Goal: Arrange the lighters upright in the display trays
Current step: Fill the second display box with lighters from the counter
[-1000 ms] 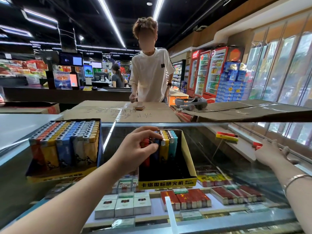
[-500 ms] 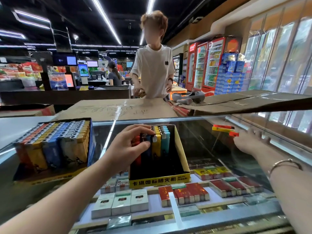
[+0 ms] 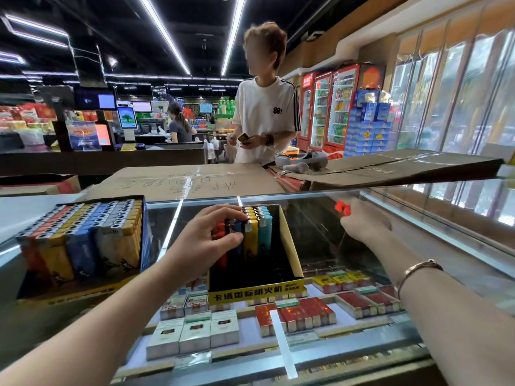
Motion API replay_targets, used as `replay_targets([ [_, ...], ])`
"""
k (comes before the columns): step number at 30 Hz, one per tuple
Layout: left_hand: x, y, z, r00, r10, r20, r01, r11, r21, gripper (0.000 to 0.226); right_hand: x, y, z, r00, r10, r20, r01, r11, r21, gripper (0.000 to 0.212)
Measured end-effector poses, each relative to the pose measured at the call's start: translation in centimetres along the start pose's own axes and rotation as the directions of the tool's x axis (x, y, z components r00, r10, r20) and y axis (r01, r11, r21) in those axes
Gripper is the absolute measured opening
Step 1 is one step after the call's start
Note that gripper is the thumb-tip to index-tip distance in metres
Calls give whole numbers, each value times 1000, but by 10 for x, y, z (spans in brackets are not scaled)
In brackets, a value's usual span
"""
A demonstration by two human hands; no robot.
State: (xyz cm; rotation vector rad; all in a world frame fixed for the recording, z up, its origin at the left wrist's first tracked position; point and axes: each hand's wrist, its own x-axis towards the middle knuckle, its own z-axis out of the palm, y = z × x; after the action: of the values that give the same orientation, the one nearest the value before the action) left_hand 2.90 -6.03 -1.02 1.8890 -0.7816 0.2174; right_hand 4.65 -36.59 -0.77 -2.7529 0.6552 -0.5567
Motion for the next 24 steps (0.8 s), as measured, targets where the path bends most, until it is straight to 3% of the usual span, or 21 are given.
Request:
replay_targets([
  [2, 1, 0, -1, 1000, 7, 8, -7, 1000, 22, 25, 0, -20, -9, 1000, -21, 0, 19, 929, 371, 14],
  [4, 1, 1, -3, 1000, 19, 12, -19, 998, 52, 25, -5, -47, -22, 993, -96, 68, 12, 657, 754, 19],
  [5, 2, 1, -3, 1000, 27, 9, -28, 997, 70, 26, -10, -60, -29, 984, -155, 87, 6, 515, 857, 20],
  [8, 3, 2, -5, 997, 68, -31, -64, 990, 123, 35, -29, -92, -40, 952, -295, 79, -29, 171, 985, 10],
  [10, 3, 4, -7, 993, 97, -65, -85, 983, 161, 37, -43, -101, -39, 925, -374, 69, -65, 22, 998, 16],
  [13, 3, 7, -8, 984, 153, -89, -126, 959, 255, 37, -58, -101, -36, 872, -480, 94, -108, -1, 994, 28],
  [18, 2, 17, -2, 955, 267, -126, -211, 917, 338, 42, -72, -108, -37, 838, -526, 149, -187, -18, 982, 27],
  [24, 1, 26, -4, 939, 260, -225, -252, 966, 64, 18, -80, -116, -36, 784, -615, 83, -186, -105, 977, 26],
])
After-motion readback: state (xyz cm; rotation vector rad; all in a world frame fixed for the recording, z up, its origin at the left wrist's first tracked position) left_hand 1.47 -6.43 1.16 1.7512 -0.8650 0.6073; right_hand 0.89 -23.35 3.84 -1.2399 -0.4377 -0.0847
